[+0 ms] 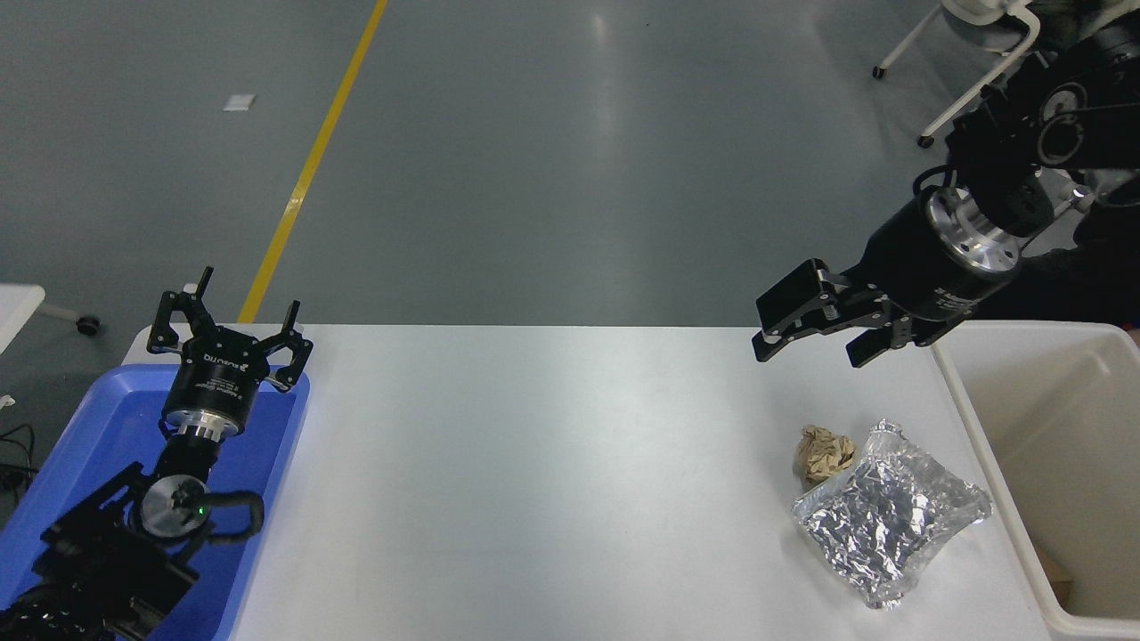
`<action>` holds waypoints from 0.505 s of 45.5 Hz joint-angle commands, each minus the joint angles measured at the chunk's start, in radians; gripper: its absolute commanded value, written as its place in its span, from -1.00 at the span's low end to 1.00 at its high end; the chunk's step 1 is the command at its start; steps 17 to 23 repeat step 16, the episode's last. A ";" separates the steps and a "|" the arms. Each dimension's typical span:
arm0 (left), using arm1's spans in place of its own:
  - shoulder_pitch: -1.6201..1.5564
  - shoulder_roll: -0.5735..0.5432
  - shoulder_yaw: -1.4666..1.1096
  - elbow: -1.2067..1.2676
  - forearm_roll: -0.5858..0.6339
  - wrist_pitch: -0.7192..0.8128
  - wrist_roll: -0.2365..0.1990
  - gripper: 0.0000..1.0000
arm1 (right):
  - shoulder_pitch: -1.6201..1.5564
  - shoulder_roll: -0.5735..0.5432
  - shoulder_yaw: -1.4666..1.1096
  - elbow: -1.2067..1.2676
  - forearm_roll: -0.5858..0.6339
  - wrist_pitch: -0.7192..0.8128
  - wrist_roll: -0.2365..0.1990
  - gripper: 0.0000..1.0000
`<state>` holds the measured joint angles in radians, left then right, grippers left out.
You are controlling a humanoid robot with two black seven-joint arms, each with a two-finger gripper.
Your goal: Pick up paper cup place in dustbin
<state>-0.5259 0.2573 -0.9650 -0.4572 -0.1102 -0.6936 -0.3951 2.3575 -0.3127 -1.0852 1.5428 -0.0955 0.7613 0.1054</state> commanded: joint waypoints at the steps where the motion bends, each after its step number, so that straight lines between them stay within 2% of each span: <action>1: 0.001 0.000 -0.001 0.000 0.000 0.002 -0.001 1.00 | 0.081 0.127 0.011 0.039 0.145 0.024 -0.001 1.00; 23: 0.001 -0.001 -0.001 0.000 0.000 0.002 -0.001 1.00 | 0.094 0.139 0.011 0.039 0.148 0.024 -0.001 1.00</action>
